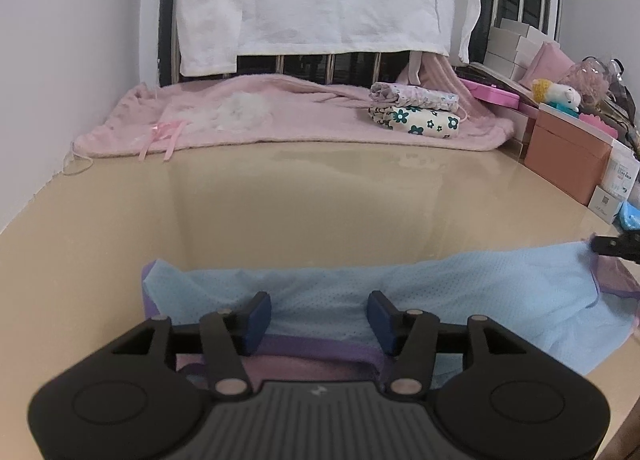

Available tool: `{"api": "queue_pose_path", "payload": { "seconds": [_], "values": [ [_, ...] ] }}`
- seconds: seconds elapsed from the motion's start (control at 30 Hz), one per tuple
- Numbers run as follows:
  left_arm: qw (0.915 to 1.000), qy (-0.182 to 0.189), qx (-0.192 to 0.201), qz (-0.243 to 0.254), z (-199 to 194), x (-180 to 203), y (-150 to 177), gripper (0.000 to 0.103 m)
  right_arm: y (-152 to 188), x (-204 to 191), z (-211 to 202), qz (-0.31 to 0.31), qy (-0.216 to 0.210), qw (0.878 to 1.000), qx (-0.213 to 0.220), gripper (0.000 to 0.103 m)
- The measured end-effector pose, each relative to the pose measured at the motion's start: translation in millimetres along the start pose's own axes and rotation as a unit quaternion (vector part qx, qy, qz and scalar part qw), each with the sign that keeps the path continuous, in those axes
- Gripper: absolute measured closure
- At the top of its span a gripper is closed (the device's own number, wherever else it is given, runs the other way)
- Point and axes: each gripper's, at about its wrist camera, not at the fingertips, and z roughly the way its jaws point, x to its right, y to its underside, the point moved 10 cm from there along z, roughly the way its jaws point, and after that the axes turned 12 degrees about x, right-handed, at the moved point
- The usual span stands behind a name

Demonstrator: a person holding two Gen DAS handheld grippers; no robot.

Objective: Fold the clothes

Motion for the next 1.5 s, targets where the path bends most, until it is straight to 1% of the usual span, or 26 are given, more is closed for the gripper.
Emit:
{"api": "queue_pose_path", "payload": {
  "seconds": [0.03,0.13,0.2,0.3,0.37,0.43,0.57,0.63,0.67,0.8,0.83,0.87,0.97,1.0,1.07,1.1,1.13,1.17,1.23,1.27,1.3,1.33,1.37,1.4,1.47,1.5],
  "values": [
    [1.0,-0.002,0.0,-0.006,-2.3,-1.0,-2.8,0.05,-2.2,0.6,-8.4,-0.008,0.002,1.0,0.008,0.089],
    [0.9995,0.008,0.03,0.003,-12.5,12.6,-16.7,0.05,-5.1,-5.3,-33.3,-0.033,-0.008,0.999,0.015,0.089],
    [0.9985,0.029,0.04,0.024,-14.1,31.8,-19.3,0.049,-1.8,-25.3,-42.8,-0.05,-0.037,0.998,0.015,0.089],
    [0.9957,0.056,0.03,0.068,-6.8,62.6,-9.4,0.049,11.1,-67.2,-52.6,-0.082,-0.086,0.993,0.019,0.089],
    [0.9949,0.053,0.019,0.084,-2.2,70.8,-0.8,0.049,24.4,-93.1,-55.7,-0.124,-0.102,0.987,0.023,0.088],
    [0.995,0.054,0.014,0.082,-1.3,70.9,4.7,0.049,37.4,-107.1,-56.2,-0.16,-0.099,0.982,0.013,0.088],
    [0.9957,0.059,0.018,0.069,-1.4,67.7,8.5,0.049,29.6,-92.2,-63.4,-0.095,-0.055,0.993,0.039,0.087],
    [0.9962,0.058,0.019,0.062,-0.5,66.0,9.2,0.048,24.1,-71.4,-59.2,-0.03,-0.022,0.999,0.031,0.081],
    [0.9963,0.057,0.02,0.06,-0.2,65.1,9.5,0.048,25.2,-65.5,-54.3,-0.014,-0.016,1.0,0.022,0.081],
    [0.9956,0.053,0.023,0.073,0.8,67.4,11.3,0.046,32.9,-73.1,-43.6,-0.036,-0.036,0.999,0.02,0.08],
    [0.9954,0.051,0.022,0.078,1.1,68.5,11.9,0.046,35.7,-76.4,-42.6,-0.054,-0.028,0.998,0.019,0.084],
    [0.9952,0.05,0.021,0.082,1.3,69.3,12.4,0.046,38.3,-78.9,-42.5,-0.072,-0.021,0.997,0.018,0.103],
    [0.9952,0.047,0.016,0.085,1.8,70.1,12.3,0.046,44.3,-77.2,-51.0,-0.113,0.002,0.994,0.016,0.103],
    [0.995,0.047,0.011,0.087,1.2,70.9,11.7,0.046,44.4,-75.5,-53.1,-0.113,0.004,0.993,0.018,0.103],
    [0.9934,0.066,-0.002,0.094,-5.2,74.5,1.3,0.047,41.2,-71.1,-63.9,-0.097,-0.002,0.995,0.023,0.096],
    [0.991,0.089,0.001,0.1,-10.7,78.7,-10.2,0.047,38.1,-68.1,-71.5,-0.086,-0.005,0.996,0.025,0.095],
    [0.9871,0.114,0.004,0.112,-15.5,84.6,-22.9,0.046,34.4,-63.8,-79.2,-0.083,-0.003,0.996,0.024,0.092],
    [0.9794,0.143,-0.002,0.143,-18.6,94.1,-33.6,0.046,32.8,-60.1,-86.5,-0.086,0.001,0.996,0.02,0.091],
    [0.9547,0.208,-0.031,0.21,-15.8,118.6,-44.3,0.046,35.4,-57.7,-93.0,-0.091,-0.002,0.996,0.0,0.091],
    [0.9395,0.241,-0.048,0.238,-11.5,131.4,-46.8,0.046,37.8,-57.9,-94.5,-0.093,-0.005,0.996,-0.01,0.089],
    [0.9257,0.269,-0.063,0.259,-3.2,144.7,-48.2,0.047,40.3,-59.2,-93.8,-0.096,-0.007,0.995,-0.016,0.087],
    [0.9153,0.286,-0.08,0.272,9.5,155.9,-46.8,0.048,42.7,-60.3,-92.7,-0.101,-0.004,0.995,-0.02,0.079],
    [0.9056,0.3,-0.097,0.284,23.2,166.1,-44.5,0.057,45.0,-61.2,-90.8,-0.107,0.001,0.994,-0.021,0.072],
    [0.8993,0.307,-0.116,0.289,35.4,172.9,-40.4,0.074,47.2,-62.2,-88.4,-0.114,0.004,0.993,-0.022,0.071],
    [0.889,0.315,-0.156,0.294,58.3,183.8,-30.9,0.091,51.0,-64.0,-83.5,-0.129,0.009,0.991,-0.022,0.072],
    [0.8847,0.319,-0.166,0.296,67.1,187.3,-27.1,0.09,50.5,-64.4,-80.8,-0.136,0.011,0.99,-0.021,0.074]
  ]
}}
